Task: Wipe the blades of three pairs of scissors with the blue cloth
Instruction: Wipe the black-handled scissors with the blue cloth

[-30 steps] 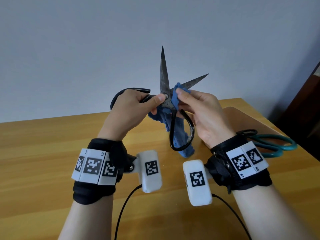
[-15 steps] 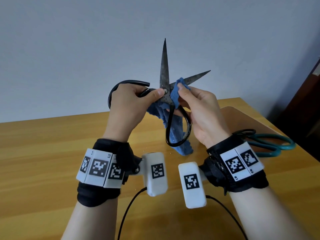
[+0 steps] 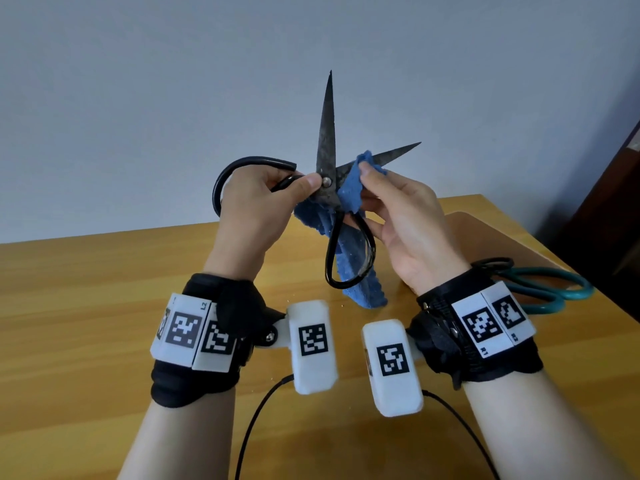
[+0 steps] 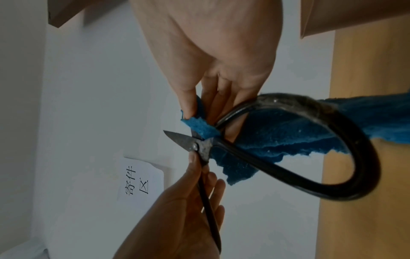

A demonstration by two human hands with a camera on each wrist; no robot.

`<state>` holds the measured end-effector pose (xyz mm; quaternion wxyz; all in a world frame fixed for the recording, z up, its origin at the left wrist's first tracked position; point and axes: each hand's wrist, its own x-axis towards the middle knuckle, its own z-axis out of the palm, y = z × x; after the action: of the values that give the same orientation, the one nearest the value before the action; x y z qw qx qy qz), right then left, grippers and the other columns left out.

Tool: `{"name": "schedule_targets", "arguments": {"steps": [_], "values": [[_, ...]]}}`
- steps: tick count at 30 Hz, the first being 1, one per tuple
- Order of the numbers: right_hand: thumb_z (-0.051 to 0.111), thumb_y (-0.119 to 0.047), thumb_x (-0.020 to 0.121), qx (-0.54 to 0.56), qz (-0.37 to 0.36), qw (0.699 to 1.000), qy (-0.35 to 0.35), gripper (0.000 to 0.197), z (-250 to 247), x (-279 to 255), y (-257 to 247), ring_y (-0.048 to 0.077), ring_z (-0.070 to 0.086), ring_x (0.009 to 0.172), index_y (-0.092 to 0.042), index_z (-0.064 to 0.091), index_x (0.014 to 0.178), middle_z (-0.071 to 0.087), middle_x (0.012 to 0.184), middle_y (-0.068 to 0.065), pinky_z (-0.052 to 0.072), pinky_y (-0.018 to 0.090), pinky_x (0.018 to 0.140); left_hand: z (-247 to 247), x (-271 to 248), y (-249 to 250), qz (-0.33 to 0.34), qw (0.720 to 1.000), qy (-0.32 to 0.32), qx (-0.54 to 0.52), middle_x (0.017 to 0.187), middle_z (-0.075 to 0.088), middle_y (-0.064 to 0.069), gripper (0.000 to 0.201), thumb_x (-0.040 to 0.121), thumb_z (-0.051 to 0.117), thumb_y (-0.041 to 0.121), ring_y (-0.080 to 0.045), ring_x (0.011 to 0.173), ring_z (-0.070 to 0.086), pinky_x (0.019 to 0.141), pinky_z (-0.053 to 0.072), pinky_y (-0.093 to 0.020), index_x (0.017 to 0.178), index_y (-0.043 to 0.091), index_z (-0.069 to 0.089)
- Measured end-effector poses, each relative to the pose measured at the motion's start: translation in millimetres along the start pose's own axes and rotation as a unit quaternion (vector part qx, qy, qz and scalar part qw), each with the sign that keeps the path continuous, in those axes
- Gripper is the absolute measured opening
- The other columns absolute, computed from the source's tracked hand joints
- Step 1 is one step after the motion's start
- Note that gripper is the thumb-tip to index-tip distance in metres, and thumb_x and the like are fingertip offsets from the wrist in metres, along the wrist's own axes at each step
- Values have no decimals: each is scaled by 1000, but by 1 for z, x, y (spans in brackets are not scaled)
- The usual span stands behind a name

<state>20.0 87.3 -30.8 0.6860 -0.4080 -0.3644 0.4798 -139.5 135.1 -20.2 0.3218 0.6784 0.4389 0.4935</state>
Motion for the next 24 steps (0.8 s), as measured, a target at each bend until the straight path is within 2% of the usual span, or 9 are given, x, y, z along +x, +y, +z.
{"name": "schedule_targets", "arguments": {"steps": [3, 5, 7, 9, 12, 17, 19, 21, 24], "values": [[63, -13, 96, -13, 1, 1000, -10, 15, 1, -1, 2, 11, 71, 68, -2, 70, 102, 75, 80, 4, 59, 28, 66, -1, 1, -2, -11, 1000, 2, 1, 62, 57, 5, 22, 91, 73, 26, -3, 55, 45, 49, 32, -12, 74, 12, 74], [67, -9, 93, -39, -6, 999, -20, 19, 4, -4, 5, 13, 72, 71, 3, 69, 106, 74, 87, 9, 58, 26, 64, -1, 0, -1, -9, 1000, -6, 0, 61, 59, 4, 22, 92, 72, 24, -1, 54, 48, 49, 34, -10, 78, 8, 74], [67, -9, 92, -45, -11, 999, -12, 18, 5, -4, 6, 14, 72, 72, 3, 71, 105, 74, 90, 12, 58, 27, 64, 0, -1, 0, -6, 1000, -10, 1, 62, 61, -6, 23, 92, 72, 24, -4, 57, 51, 51, 36, -11, 80, 6, 75], [66, -11, 94, -17, -5, 1000, 10, 14, 3, -2, 3, 13, 72, 69, -1, 72, 100, 75, 85, 10, 59, 28, 66, 1, -1, 1, -6, 1000, -8, 0, 65, 59, -12, 24, 92, 73, 26, -7, 60, 48, 51, 35, -15, 75, 8, 73], [64, -12, 95, 20, -3, 999, 27, 12, -4, 1, -1, 12, 72, 71, -4, 72, 99, 76, 83, 5, 61, 33, 76, 1, -1, 1, -16, 1000, 1, 5, 63, 47, -3, 30, 91, 73, 30, -8, 58, 38, 49, 29, -19, 72, 7, 70], [67, -10, 93, -52, 7, 998, -24, 18, 1, -3, 4, 15, 72, 73, 2, 70, 106, 74, 89, 11, 60, 30, 69, 1, -1, 1, -10, 1000, -9, 1, 80, 68, -20, 25, 92, 72, 27, -10, 66, 53, 55, 38, -15, 79, 5, 75], [67, -11, 93, -62, 0, 998, -11, 18, 4, -3, 5, 14, 71, 71, 3, 71, 104, 74, 86, 10, 60, 30, 67, -1, -1, 2, -11, 1000, -14, 0, 83, 70, -19, 25, 92, 73, 26, -10, 66, 54, 55, 39, -14, 80, 4, 75], [67, -13, 93, -63, -9, 998, 8, 14, 2, -2, 3, 12, 70, 70, -3, 73, 100, 75, 83, 7, 60, 29, 70, -3, -1, 3, -16, 1000, -12, -3, 78, 67, -17, 24, 90, 74, 28, -10, 69, 52, 56, 38, -17, 77, 9, 75], [67, -16, 93, -39, -10, 999, 35, 10, -4, 1, 1, 10, 72, 73, -9, 74, 95, 76, 83, 3, 61, 33, 79, -4, -2, 4, -24, 1000, 2, 1, 75, 65, -5, 21, 89, 74, 31, -7, 69, 52, 55, 37, -13, 73, 18, 75]]}}
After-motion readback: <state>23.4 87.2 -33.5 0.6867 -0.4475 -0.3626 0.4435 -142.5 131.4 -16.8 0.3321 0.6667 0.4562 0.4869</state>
